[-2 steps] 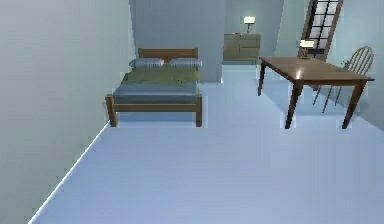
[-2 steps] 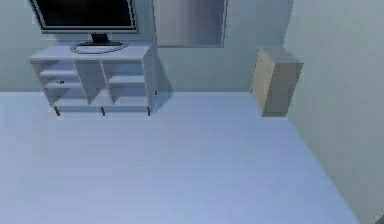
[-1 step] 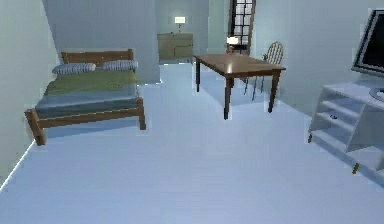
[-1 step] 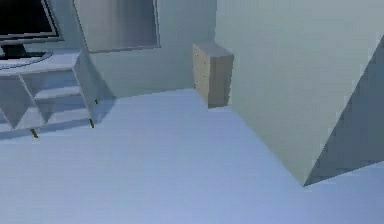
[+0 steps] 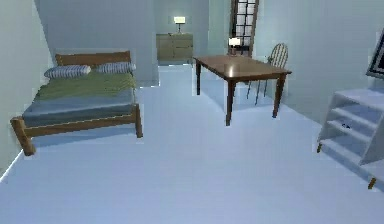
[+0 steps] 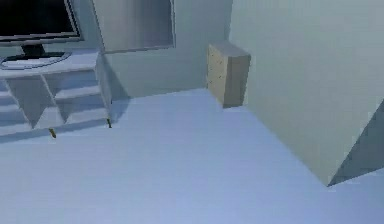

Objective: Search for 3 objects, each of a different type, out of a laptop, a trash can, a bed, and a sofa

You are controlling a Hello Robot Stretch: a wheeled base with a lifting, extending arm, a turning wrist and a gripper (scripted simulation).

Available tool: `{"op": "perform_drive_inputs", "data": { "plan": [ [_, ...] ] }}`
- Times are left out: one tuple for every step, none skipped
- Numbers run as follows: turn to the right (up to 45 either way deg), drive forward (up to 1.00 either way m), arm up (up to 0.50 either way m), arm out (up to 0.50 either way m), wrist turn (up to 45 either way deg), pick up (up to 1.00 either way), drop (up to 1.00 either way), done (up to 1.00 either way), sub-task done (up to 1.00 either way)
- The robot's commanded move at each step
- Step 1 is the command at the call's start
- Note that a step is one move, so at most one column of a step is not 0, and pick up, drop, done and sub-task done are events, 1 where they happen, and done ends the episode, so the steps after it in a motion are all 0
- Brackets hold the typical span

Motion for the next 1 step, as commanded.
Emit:
{"op": "perform_drive_inputs", "data": {
  "plan": [
    [-18.0,0.00,0.00,0.00,0.0,0.00,0.00,0.00,0.00]
  ]
}}
